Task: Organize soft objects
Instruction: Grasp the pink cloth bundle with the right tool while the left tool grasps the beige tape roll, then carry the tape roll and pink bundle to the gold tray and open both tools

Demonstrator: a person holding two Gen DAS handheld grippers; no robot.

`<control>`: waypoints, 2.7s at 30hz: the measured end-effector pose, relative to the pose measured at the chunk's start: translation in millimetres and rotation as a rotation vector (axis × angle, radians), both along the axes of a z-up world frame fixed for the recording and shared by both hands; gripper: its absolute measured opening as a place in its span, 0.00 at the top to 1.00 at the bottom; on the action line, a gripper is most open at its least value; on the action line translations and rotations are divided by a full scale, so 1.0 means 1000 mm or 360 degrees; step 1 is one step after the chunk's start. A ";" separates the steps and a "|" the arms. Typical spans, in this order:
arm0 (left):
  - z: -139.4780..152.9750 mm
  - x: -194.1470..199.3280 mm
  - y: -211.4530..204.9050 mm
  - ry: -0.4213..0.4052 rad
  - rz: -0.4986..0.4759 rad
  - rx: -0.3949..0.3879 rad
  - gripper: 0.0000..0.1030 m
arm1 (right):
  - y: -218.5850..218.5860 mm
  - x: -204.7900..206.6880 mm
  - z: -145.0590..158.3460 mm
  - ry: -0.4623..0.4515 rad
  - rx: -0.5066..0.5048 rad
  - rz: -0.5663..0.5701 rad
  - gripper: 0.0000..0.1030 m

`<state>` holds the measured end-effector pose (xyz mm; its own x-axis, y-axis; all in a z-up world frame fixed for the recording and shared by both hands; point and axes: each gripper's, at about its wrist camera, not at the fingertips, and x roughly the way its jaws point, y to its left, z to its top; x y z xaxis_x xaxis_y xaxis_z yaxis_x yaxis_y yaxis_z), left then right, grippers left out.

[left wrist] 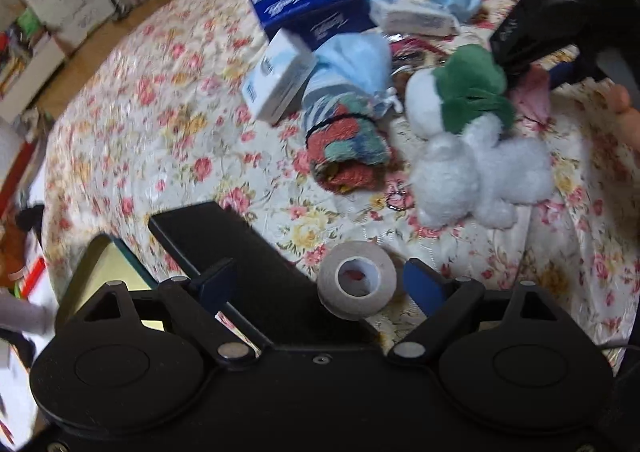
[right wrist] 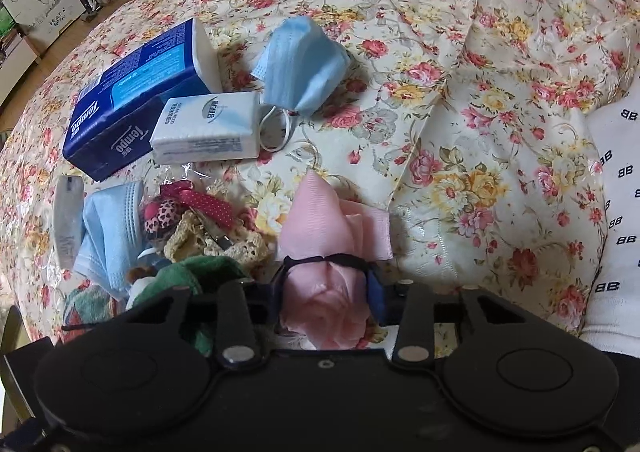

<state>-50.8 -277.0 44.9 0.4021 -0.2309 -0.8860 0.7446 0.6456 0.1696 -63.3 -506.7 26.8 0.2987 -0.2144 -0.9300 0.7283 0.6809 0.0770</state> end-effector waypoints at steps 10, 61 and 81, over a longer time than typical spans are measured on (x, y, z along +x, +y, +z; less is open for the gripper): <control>-0.024 -0.014 -0.020 0.0014 -0.0217 0.0138 0.38 | 0.000 -0.010 0.003 -0.0044 -0.0009 -0.0022 0.63; -0.025 0.146 0.229 0.0167 0.0943 -0.0033 0.53 | 0.270 -0.014 0.101 -0.0330 -0.0136 0.0778 0.62; -0.072 0.187 0.254 0.0244 0.1026 -0.0019 0.53 | 0.387 0.047 0.021 0.0053 -0.0019 0.1071 0.62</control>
